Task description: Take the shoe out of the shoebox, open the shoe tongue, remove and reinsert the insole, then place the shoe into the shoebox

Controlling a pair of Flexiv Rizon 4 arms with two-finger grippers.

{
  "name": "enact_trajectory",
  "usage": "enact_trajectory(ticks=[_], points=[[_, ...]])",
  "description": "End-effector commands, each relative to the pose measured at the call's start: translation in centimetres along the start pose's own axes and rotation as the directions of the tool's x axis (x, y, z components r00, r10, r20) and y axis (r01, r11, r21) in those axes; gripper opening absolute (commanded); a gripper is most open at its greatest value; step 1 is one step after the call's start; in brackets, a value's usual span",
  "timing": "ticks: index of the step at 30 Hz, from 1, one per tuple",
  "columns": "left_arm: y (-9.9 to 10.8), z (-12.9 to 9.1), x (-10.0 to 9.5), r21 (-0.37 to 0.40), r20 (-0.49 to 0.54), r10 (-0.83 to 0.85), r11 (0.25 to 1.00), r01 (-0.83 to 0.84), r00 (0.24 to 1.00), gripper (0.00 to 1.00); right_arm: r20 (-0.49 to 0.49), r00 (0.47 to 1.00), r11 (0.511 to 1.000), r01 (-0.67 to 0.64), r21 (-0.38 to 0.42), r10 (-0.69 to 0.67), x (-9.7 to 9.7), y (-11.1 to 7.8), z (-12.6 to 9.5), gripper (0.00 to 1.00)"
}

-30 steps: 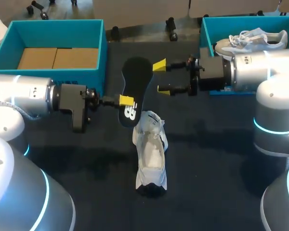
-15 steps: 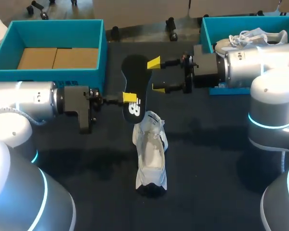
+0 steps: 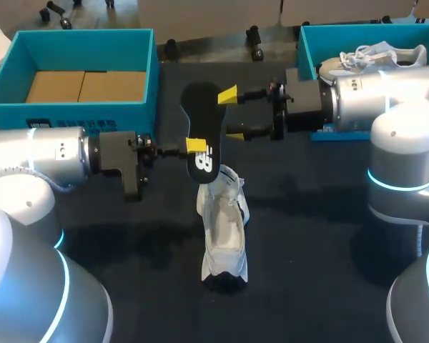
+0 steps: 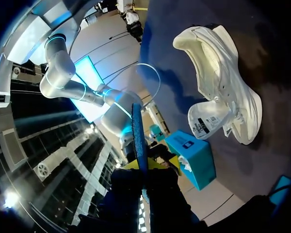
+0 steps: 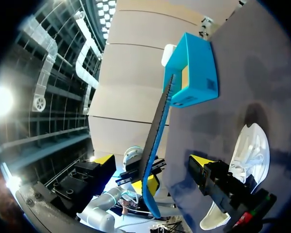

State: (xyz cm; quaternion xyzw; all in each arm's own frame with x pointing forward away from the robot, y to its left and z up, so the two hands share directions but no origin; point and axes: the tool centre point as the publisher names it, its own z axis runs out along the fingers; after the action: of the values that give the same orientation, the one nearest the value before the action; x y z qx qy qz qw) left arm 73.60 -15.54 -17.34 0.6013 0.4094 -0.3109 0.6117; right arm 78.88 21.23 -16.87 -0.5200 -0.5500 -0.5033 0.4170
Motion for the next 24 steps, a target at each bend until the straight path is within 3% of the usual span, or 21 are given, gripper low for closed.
enact_trajectory(ticks=[1,11,14,21,24], points=[[-0.1,0.1,0.0,-0.003,-0.001,0.002,1.000,-0.002,1.000,0.00,-0.009,1.000,1.000,-0.013,-0.009,0.013,-0.1,0.2,0.6,1.00],[-0.1,0.1,0.0,-0.003,-0.001,0.002,1.000,-0.002,1.000,0.00,0.041,0.993,0.994,-0.110,-0.029,0.111,1.5,0.2,1.5,1.00],[-0.1,0.1,0.0,-0.003,-0.001,0.002,1.000,-0.002,1.000,0.00,0.055,0.988,0.989,-0.141,-0.041,0.143,1.6,-0.1,1.7,0.87],[-0.1,0.1,0.0,-0.003,-0.001,0.002,1.000,-0.002,1.000,0.00,0.081,0.982,0.985,-0.166,-0.051,0.170,1.6,-0.6,1.9,0.80],[-0.1,0.1,0.0,-0.003,-0.001,0.002,1.000,-0.002,1.000,0.00,0.085,0.980,0.983,-0.175,-0.054,0.179,1.2,-0.9,2.0,0.63]])
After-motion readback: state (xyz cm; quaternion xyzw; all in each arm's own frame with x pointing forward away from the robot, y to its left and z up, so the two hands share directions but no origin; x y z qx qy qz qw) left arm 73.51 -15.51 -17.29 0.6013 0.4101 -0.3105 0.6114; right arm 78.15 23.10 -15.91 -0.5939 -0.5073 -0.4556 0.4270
